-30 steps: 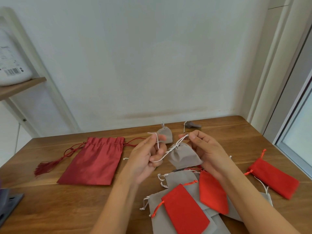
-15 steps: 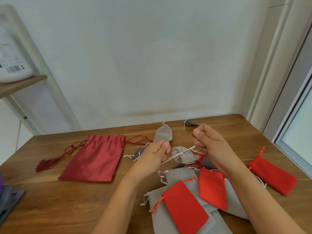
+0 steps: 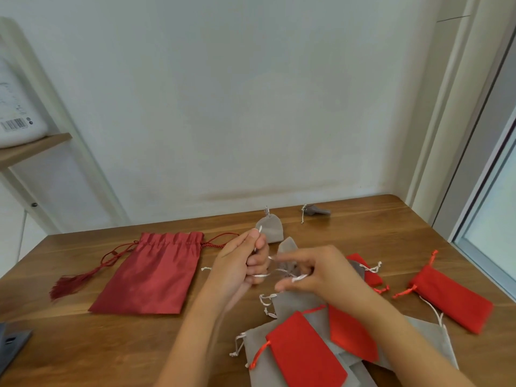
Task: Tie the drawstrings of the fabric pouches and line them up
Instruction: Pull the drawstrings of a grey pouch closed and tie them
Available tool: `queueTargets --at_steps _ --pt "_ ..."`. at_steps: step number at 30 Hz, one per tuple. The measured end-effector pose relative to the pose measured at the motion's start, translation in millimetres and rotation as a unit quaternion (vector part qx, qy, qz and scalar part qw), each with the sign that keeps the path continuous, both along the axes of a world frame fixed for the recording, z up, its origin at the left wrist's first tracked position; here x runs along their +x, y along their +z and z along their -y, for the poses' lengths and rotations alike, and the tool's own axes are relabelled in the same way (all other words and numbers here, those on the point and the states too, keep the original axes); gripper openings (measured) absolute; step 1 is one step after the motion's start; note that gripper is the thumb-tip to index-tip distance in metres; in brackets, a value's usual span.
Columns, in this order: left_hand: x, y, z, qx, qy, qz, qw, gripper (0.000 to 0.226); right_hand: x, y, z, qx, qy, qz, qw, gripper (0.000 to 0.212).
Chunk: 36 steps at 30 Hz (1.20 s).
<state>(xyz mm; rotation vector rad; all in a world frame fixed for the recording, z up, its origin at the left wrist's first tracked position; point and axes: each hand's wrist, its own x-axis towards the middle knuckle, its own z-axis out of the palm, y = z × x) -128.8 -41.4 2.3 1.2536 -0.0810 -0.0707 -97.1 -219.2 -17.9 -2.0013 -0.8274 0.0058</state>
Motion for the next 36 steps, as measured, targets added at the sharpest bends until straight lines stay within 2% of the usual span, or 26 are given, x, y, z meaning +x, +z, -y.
queueTargets --at_steps 2,3,6,8,11,13,15,18,20,23,26,30,32,36 --pt "-1 2 2 -0.054 -0.001 -0.010 0.998 0.026 -4 -9 -12 -0.008 0.000 0.058 0.998 0.011" --pt "-1 3 3 -0.074 0.008 -0.012 0.997 0.025 -6 -12 -17 0.013 0.001 0.049 0.999 0.003" --pt "4 2 -4 -0.103 0.076 -0.005 0.992 0.025 -8 -7 -20 0.120 0.017 -0.074 0.990 0.008" --pt "8 -4 -11 -0.094 0.114 -0.033 0.988 0.031 -8 0 -17 0.207 0.015 -0.178 0.962 0.017" --pt "13 -15 -9 -0.005 0.177 -0.101 0.979 0.031 -6 1 -18 0.295 -0.027 -0.331 0.896 0.020" --pt "15 -18 -4 0.096 0.270 -0.094 0.954 0.017 -3 -2 -19 0.336 -0.044 -0.387 0.858 0.020" --pt "11 -15 -2 0.172 0.338 -0.017 0.925 0.009 2 -5 -19 0.365 -0.055 -0.414 0.832 0.019" --pt "6 -13 -2 0.250 0.274 0.103 0.923 0.008 4 -6 -20 0.389 -0.050 -0.433 0.812 0.018" --pt "4 -14 3 0.286 0.179 0.136 0.931 0.002 3 -6 -21 0.392 -0.041 -0.432 0.811 0.021" --pt "3 -18 11 0.310 0.089 0.139 0.936 0.020 0 -1 -19 0.381 -0.032 -0.423 0.821 0.021" --pt "2 -19 13 0.294 0.084 0.129 0.943 0.021 -5 8 -16 0.367 -0.028 -0.404 0.838 0.021" --pt "-1 -14 14 0.289 0.075 0.152 0.942 0.008 -7 11 -13 0.331 -0.039 -0.340 0.880 0.024" --pt "-3 -11 14 0.290 0.082 0.156 0.941 0.016 -4 12 -10 0.322 -0.051 -0.299 0.897 0.022" --pt "-4 -7 13 0.323 0.070 0.166 0.929 0.008 -2 14 -5 0.332 -0.043 -0.253 0.908 0.019"
